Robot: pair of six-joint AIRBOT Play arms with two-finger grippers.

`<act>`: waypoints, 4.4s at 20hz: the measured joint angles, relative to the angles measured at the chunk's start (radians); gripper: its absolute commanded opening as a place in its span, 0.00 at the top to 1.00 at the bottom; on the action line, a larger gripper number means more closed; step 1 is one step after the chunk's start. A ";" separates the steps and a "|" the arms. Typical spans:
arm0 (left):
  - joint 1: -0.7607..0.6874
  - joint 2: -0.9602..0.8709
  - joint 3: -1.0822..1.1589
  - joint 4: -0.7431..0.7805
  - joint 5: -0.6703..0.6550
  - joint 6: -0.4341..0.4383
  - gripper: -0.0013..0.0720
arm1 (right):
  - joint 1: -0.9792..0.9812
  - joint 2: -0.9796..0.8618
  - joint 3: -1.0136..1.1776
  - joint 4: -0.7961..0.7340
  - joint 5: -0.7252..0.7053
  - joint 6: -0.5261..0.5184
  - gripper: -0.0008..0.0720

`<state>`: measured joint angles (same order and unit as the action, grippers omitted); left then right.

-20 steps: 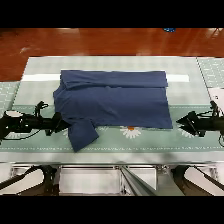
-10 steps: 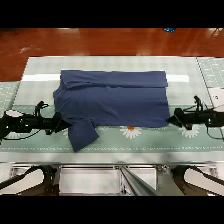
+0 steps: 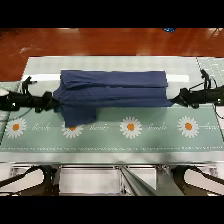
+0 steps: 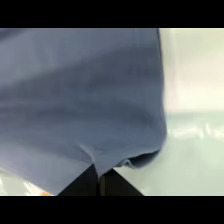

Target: Fold the shirts.

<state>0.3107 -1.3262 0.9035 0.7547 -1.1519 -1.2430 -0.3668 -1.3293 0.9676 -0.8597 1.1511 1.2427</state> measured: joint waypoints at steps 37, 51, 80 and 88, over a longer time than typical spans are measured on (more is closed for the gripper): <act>-0.133 0.032 0.452 0.384 0.022 -0.204 0.29 | -0.002 -0.597 0.648 -0.018 0.026 0.193 0.42; -0.333 0.104 0.305 0.405 0.180 -0.187 0.96 | 0.130 -0.642 0.750 0.108 0.031 0.138 0.96; -1.160 -0.772 1.035 0.089 0.098 -0.258 0.96 | 0.120 0.587 0.182 -0.090 0.259 0.216 0.96; -0.800 -0.591 1.057 0.182 -0.110 -0.272 0.96 | 0.204 0.485 0.184 -0.013 0.208 0.194 0.96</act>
<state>-0.4896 -1.9167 1.9610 0.9367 -1.2621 -1.5150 -0.1623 -0.8444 1.1519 -0.8722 1.3594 1.4364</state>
